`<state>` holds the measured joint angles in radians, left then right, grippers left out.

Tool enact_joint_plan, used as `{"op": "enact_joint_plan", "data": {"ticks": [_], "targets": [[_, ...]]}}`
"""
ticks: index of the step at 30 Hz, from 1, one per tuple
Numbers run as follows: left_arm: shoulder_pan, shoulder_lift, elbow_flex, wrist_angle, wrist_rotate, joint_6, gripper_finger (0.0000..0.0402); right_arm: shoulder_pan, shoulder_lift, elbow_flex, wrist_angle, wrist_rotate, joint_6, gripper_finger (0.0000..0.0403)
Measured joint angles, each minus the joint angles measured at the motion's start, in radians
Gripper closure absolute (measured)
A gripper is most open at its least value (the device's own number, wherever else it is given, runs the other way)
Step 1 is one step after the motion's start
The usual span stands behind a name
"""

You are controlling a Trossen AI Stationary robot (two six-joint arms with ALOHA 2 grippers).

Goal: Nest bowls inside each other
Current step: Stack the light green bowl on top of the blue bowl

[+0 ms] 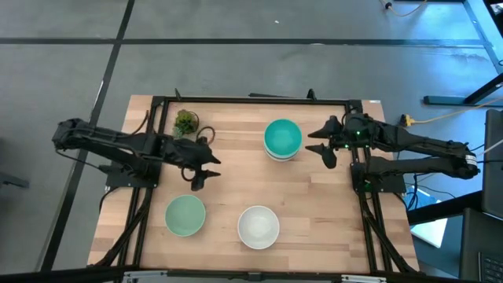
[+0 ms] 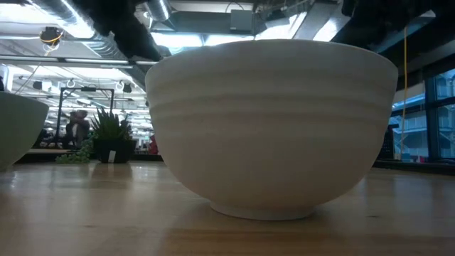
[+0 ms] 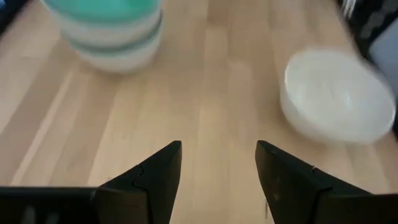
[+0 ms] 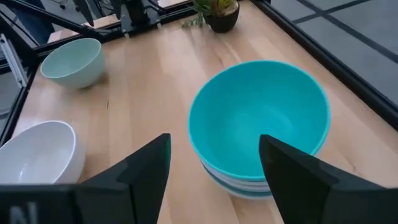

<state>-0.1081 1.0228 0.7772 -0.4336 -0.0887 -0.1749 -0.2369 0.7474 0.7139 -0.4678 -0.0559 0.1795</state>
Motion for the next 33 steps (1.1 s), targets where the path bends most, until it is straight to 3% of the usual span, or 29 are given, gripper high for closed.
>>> {"op": "enact_joint_plan", "data": {"ticks": [5, 9, 19, 33], "targets": [[-0.037, 0.104, 0.175, -0.394, -0.051, -0.027, 0.0202, 0.001, -0.004, 0.0, 0.001, 0.001, -0.001, 0.0157], [-0.081, 0.179, 0.239, -0.562, -0.045, -0.058, 0.0202, 0.001, -0.004, 0.0, 0.0, 0.002, -0.002, 0.0157], [-0.194, 0.304, 0.24, -0.592, 0.108, -0.111, 0.0202, 0.001, -0.004, 0.0, 0.001, 0.002, -0.003, 0.0157], [-0.317, 0.428, 0.24, -0.587, 0.124, -0.106, 0.0202, 0.001, -0.004, 0.0, 0.006, 0.002, -0.003, 0.0157]]}}
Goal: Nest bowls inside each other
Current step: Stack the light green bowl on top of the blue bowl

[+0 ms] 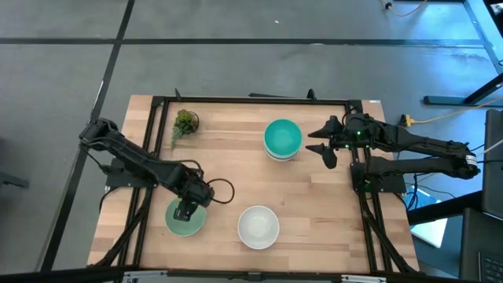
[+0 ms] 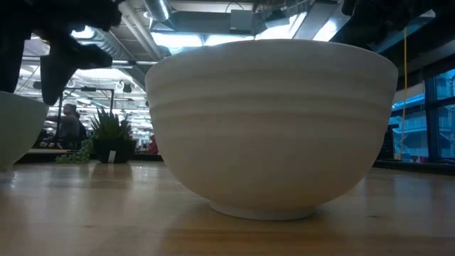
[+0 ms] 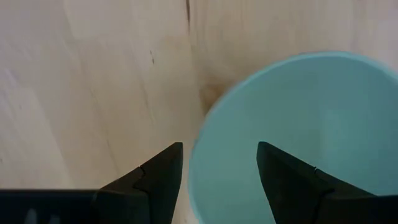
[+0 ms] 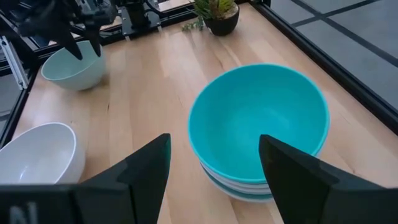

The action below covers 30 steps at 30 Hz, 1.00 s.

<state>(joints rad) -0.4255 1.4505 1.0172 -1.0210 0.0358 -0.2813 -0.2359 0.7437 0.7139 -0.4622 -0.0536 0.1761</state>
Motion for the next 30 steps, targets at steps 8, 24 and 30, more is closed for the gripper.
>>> {"op": "enact_joint_plan", "data": {"ticks": [8, 24, 30], "targets": [[0.0, 0.097, 0.0, 0.0, -0.01, 0.026, 0.0203, 0.0, 0.0, 0.0, 0.002, 0.0, 0.002, 0.0157], [0.019, 0.12, -0.001, 0.025, 0.008, 0.024, 0.033, 0.0, 0.0, 0.0, 0.002, 0.0, 0.003, 0.0157], [0.043, 0.12, -0.001, 0.045, 0.015, 0.023, 0.0387, 0.0, 0.0, 0.0, 0.002, -0.001, 0.003, 0.0157]]}}
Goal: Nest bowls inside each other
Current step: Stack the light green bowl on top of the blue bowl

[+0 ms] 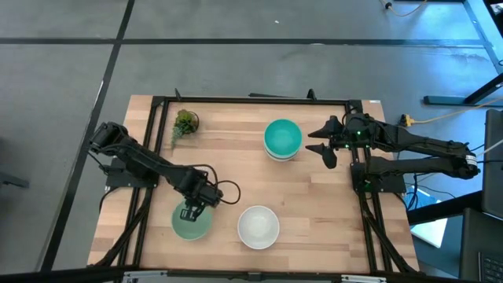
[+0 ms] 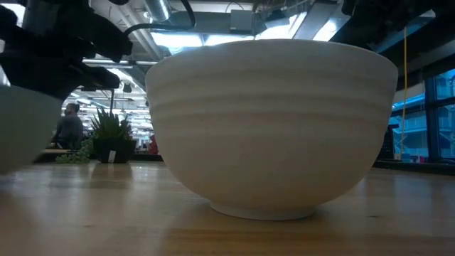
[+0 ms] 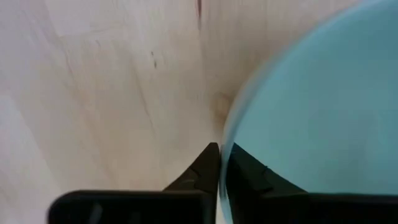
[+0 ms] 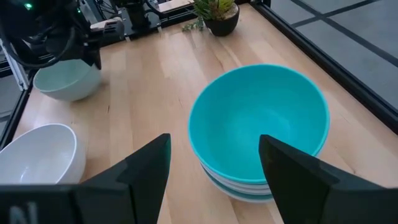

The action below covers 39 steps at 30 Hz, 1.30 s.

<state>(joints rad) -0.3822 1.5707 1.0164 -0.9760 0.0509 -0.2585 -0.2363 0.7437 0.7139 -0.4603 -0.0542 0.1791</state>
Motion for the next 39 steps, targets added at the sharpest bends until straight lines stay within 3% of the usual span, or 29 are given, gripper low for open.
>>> {"op": "enact_joint_plan", "data": {"ticks": [8, 16, 22, 30, 39], "targets": [[0.102, -0.001, 0.0, 0.013, 0.044, -0.046, 0.0397, 0.0, 0.0, 0.0, 0.0, -0.001, 0.024, 0.0157], [0.306, -0.064, -0.001, 0.051, 0.024, 0.034, 0.0399, 0.0, 0.0, 0.0, -0.001, -0.028, 0.031, 0.0157], [0.489, -0.152, -0.001, 0.295, 0.129, 0.107, 0.0399, 0.0, 0.0, 0.0, -0.006, -0.028, 0.026, 0.0157], [0.66, -0.227, 0.001, 0.887, 0.193, 0.224, 0.04, 0.0, 0.0, 0.0, -0.005, -0.026, 0.017, 0.0157], [0.793, -0.174, 0.041, 0.897, 0.167, 0.134, 0.04, -0.001, 0.0, 0.0, -0.003, -0.025, 0.0, 0.0157]]}}
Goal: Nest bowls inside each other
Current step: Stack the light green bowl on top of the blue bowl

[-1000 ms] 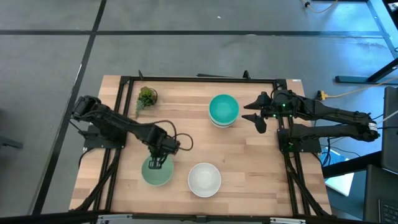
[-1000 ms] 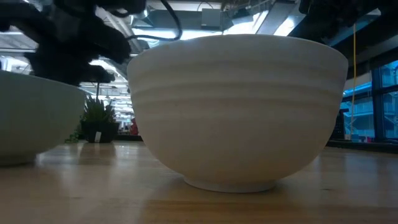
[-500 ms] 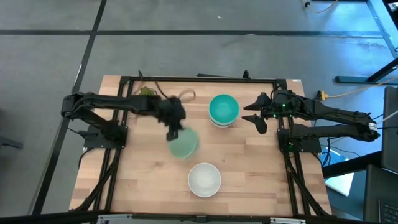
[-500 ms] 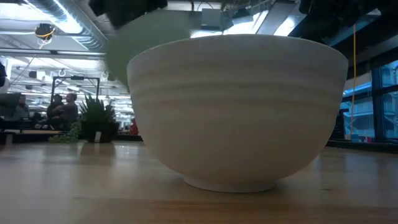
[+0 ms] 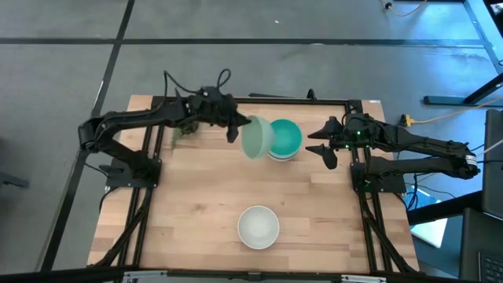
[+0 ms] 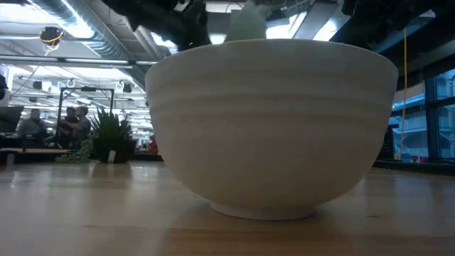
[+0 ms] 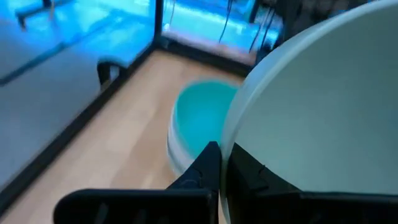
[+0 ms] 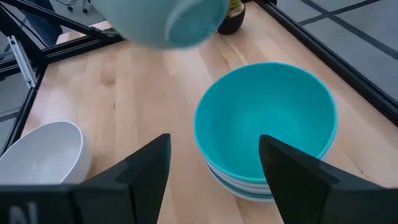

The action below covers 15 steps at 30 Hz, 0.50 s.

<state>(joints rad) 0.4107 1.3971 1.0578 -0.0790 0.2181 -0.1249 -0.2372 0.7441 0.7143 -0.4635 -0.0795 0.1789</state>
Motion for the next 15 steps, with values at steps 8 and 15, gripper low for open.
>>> {"op": "enact_joint_plan", "data": {"ticks": [8, 15], "targets": [[0.015, 0.172, 0.378, -0.294, 0.02, 0.092, 0.04, -0.001, -0.001, 0.0, -0.004, 0.037, 0.0, 0.0157], [0.03, 0.373, 0.747, -0.728, -0.071, 0.14, 0.04, -0.001, -0.001, 0.0, -0.021, 0.037, 0.0, 0.0157]]}}
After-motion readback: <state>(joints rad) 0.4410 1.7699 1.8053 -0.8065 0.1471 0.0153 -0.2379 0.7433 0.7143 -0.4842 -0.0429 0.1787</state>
